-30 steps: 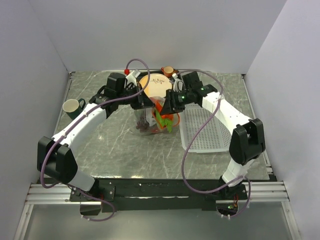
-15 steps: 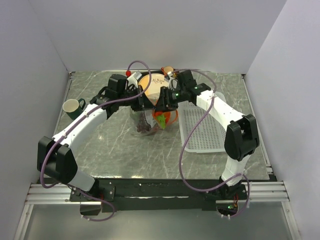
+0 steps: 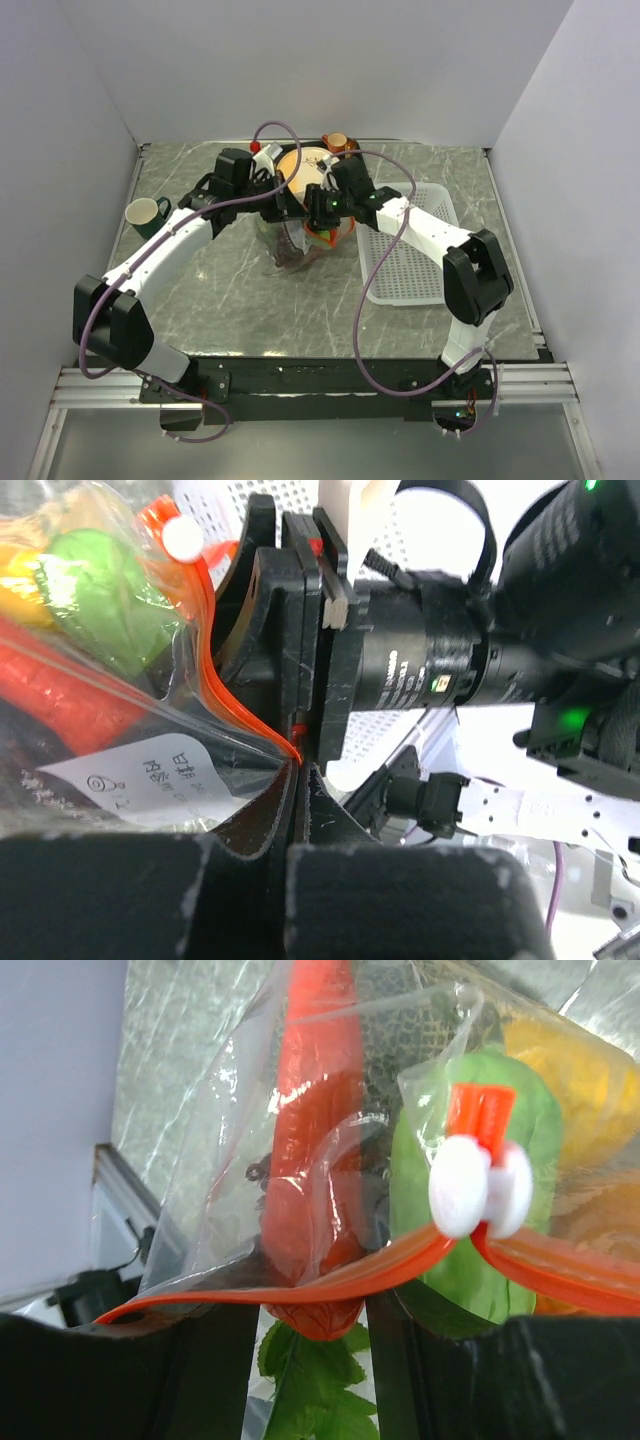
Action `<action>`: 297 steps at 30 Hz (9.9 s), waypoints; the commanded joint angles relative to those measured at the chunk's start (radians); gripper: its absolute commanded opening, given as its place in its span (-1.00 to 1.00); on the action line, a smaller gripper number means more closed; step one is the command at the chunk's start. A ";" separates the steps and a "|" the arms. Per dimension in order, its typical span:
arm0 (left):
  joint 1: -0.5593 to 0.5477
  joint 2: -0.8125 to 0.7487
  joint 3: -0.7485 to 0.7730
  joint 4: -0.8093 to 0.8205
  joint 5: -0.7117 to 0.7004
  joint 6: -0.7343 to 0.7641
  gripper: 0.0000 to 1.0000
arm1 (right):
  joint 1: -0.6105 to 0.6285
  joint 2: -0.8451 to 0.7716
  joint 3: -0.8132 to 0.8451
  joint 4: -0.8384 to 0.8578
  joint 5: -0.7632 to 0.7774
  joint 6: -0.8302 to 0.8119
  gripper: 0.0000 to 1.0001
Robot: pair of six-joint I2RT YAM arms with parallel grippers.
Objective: Place the food in the zip-top bag and seal the zipper
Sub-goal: Place the fake vegetable in the zipper food storage bag, then adjust the zipper food storage bag at the center of the board, then zip the zipper food storage bag at the center of the board.
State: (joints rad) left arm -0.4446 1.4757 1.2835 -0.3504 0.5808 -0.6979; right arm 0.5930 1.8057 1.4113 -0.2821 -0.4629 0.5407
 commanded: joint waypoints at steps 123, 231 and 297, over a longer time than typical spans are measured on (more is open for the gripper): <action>0.086 -0.307 -0.061 -0.265 -0.151 0.002 -0.99 | -0.018 -0.284 -0.037 -0.152 0.044 0.091 -0.97; -0.112 0.074 -0.119 0.188 0.025 -0.152 -0.98 | -0.038 -0.470 -0.396 0.186 0.282 0.269 -0.23; -0.131 0.110 -0.041 0.143 0.039 -0.138 -0.98 | -0.084 -0.473 -0.387 0.080 0.322 0.231 -0.30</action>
State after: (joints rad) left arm -0.5728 1.6001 1.2068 -0.2153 0.6052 -0.8528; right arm 0.5163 1.3300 0.9821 -0.1879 -0.1734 0.8062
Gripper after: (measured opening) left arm 0.018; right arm 0.037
